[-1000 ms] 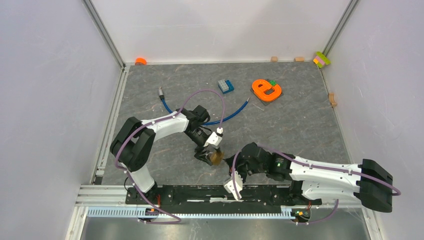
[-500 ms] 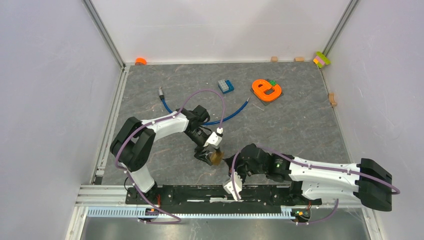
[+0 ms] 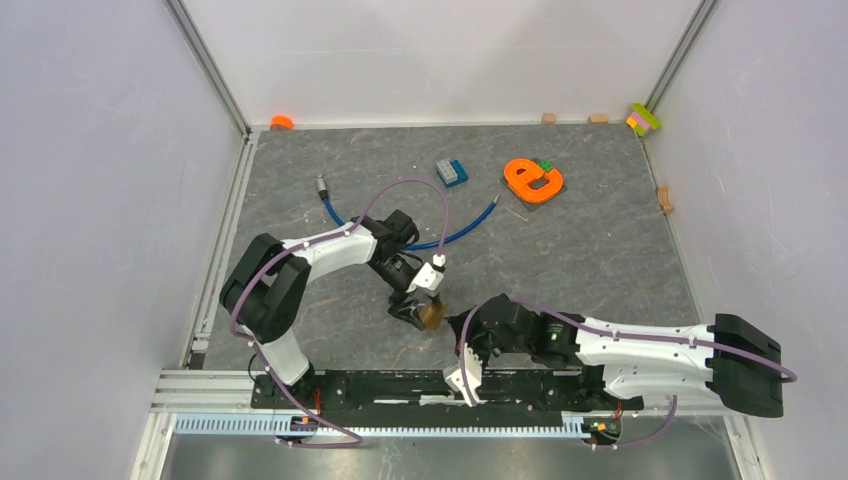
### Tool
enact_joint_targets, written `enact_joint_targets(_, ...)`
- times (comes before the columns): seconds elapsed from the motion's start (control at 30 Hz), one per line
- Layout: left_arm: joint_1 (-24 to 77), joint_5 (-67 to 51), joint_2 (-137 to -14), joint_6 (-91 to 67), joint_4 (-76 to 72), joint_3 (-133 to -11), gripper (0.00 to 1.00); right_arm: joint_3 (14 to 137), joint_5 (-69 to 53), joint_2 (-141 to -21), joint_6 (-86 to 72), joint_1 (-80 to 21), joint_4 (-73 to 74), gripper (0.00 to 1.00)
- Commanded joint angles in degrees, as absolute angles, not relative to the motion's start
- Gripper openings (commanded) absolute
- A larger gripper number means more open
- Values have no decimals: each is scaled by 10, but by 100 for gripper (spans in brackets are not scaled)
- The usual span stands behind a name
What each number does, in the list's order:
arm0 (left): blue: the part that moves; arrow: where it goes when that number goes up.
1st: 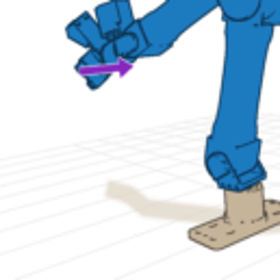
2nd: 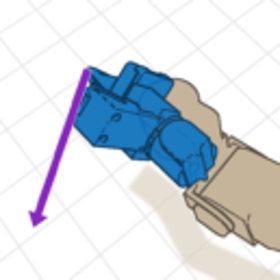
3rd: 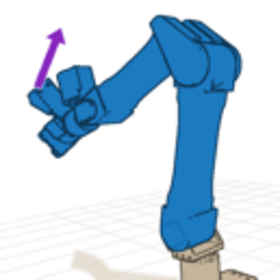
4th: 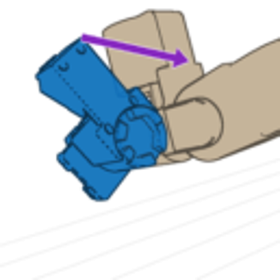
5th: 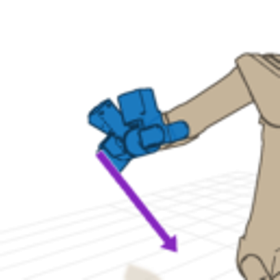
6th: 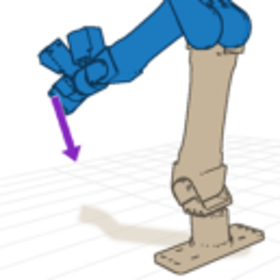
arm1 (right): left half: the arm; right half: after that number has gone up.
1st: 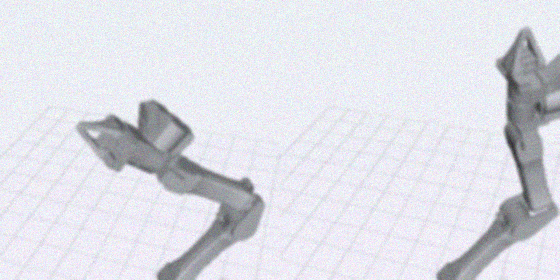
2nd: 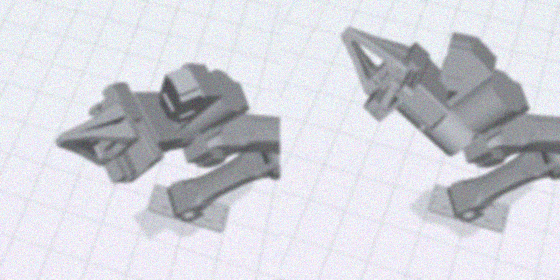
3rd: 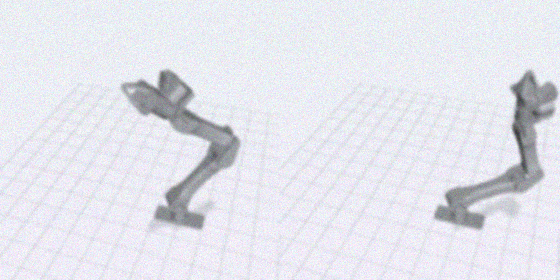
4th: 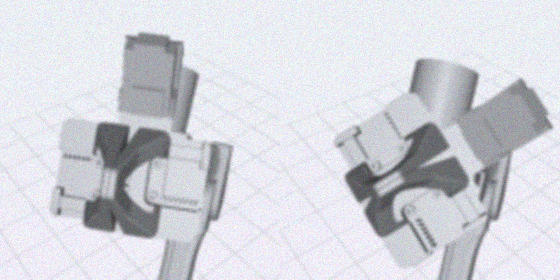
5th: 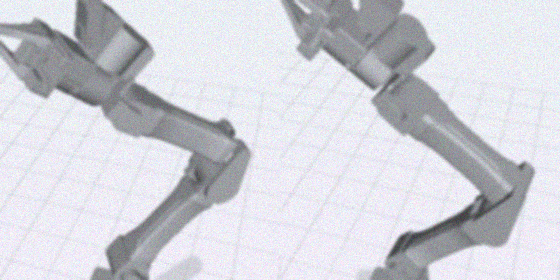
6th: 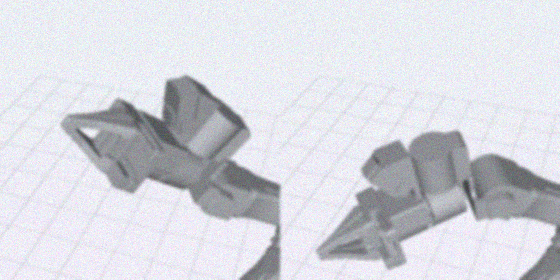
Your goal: Unlock with the key
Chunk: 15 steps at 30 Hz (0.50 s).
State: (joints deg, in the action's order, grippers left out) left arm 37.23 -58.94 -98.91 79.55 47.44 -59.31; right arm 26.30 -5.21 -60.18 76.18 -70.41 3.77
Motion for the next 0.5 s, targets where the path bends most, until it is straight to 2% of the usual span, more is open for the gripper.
enact_joint_targets(0.0,375,-668,-987,818,477,-614,2,252,-20,-600,763,-708,-10,0)
enact_joint_targets(0.47,375,-681,-987,796,468,-619,2,267,12,-626,743,-724,-20,0)
